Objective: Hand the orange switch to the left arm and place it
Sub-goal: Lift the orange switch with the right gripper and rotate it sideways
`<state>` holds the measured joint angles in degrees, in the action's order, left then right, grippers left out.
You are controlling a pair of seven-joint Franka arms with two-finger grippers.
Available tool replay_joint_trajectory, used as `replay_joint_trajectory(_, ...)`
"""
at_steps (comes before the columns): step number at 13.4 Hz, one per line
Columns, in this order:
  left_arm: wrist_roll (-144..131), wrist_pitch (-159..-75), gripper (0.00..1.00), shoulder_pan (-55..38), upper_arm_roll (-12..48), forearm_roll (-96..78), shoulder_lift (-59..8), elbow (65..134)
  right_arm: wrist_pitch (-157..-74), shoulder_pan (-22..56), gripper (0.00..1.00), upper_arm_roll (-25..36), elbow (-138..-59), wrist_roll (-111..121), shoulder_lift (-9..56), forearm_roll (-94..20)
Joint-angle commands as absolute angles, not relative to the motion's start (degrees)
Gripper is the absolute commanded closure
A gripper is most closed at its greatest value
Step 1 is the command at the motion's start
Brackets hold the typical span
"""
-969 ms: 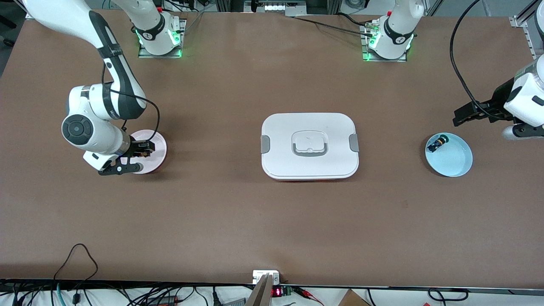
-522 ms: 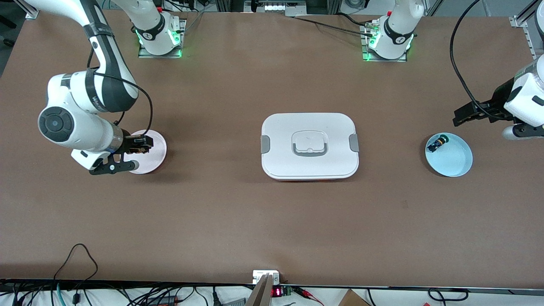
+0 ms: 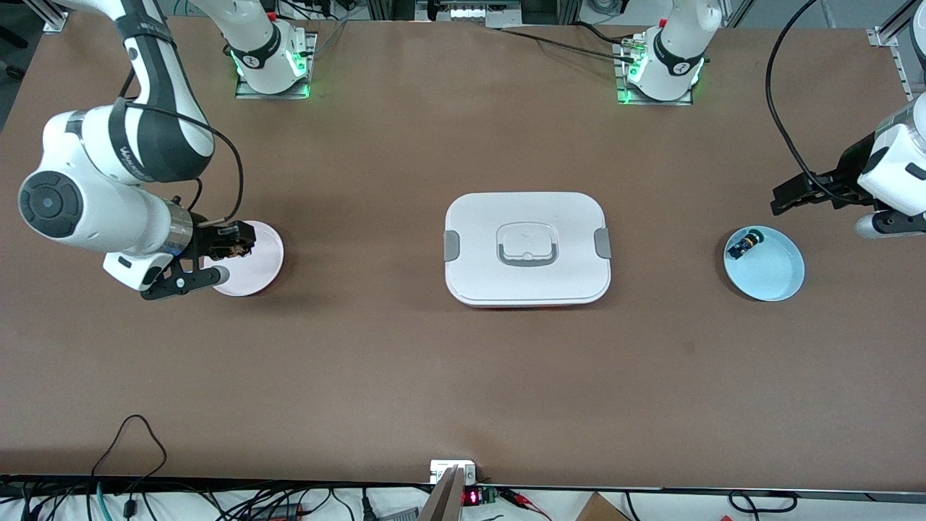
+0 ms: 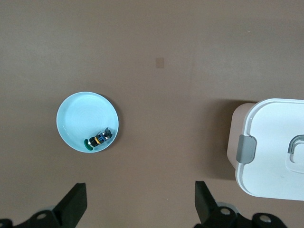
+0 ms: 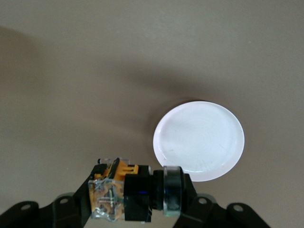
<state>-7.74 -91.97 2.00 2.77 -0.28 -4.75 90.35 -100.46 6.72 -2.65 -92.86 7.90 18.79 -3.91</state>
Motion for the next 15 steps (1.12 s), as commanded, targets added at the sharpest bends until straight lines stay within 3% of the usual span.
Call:
replay_joint_trajectory(1,-8.53,-91.14,0.00,1.85,2.81,0.18,-5.54,88.51,-97.91,8.87,0.55,-2.72,-90.35,10.02,18.37,-5.71)
replay_joint_trajectory(15,-8.53,-91.14,0.00,1.85,2.81,0.18,-5.54,88.42,-92.90,9.14,0.57,-2.37,-89.47,38.83,16.79,-17.66)
